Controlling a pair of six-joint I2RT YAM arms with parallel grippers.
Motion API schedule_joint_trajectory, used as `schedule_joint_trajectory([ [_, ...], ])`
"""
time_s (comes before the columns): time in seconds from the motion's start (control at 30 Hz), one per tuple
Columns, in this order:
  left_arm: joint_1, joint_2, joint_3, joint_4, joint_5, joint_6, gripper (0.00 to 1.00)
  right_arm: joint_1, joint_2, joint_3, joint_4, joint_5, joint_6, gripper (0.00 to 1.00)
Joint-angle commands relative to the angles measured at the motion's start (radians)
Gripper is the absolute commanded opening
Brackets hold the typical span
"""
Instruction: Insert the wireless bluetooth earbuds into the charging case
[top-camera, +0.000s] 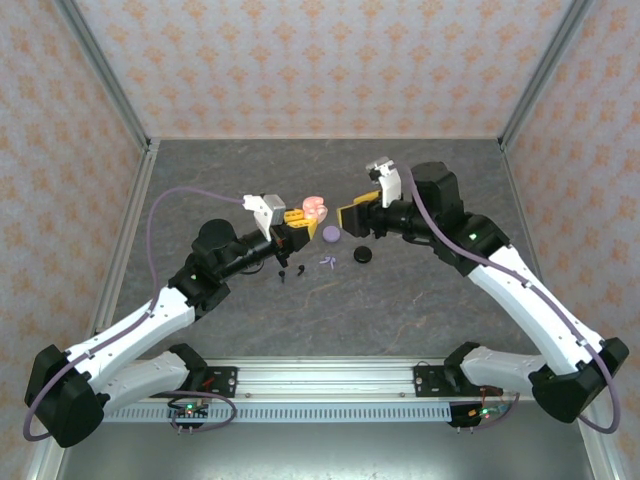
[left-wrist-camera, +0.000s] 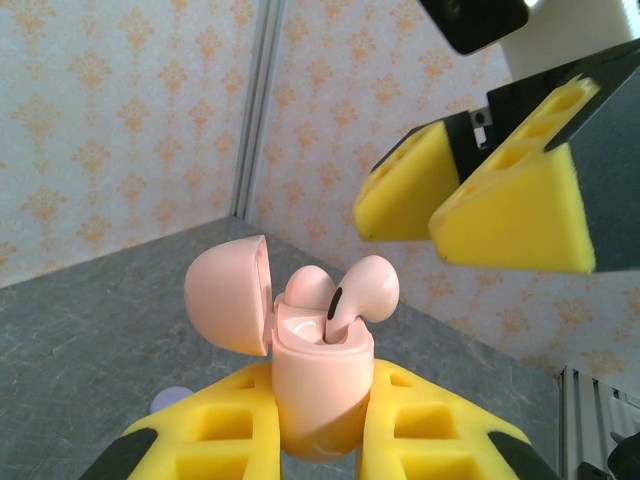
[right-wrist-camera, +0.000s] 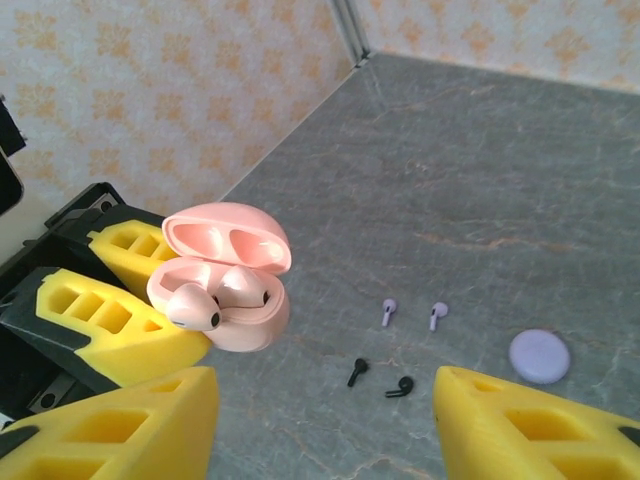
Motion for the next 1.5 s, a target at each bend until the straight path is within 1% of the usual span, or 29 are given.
schedule_joint_trajectory([
  [0.0,-0.005,-0.005,0.001,0.049,-0.017,-0.008,0.0,-0.004,0.02,0.005,0.011,-0.074,0.023,0.58],
  [0.3,-0.005,-0.002,0.002,0.049,-0.017,-0.008,0.0,-0.004,0.033,0.005,0.043,-0.118,0.035,0.58],
  [0.47,-0.005,0.0,0.007,0.042,-0.014,-0.003,0.0,-0.003,0.034,0.01,0.05,-0.12,0.039,0.58],
  [0.5,-0.005,-0.001,0.007,0.041,-0.014,-0.003,0.0,-0.003,0.057,0.01,0.052,-0.12,0.04,0.58],
  [0.77,-0.005,0.003,0.01,0.037,-0.012,-0.002,0.0,-0.004,0.079,0.023,0.049,-0.115,0.037,0.58],
  [1.47,-0.004,0.018,0.018,0.027,-0.009,0.005,0.0,-0.003,0.091,0.032,0.078,-0.147,0.037,0.58],
])
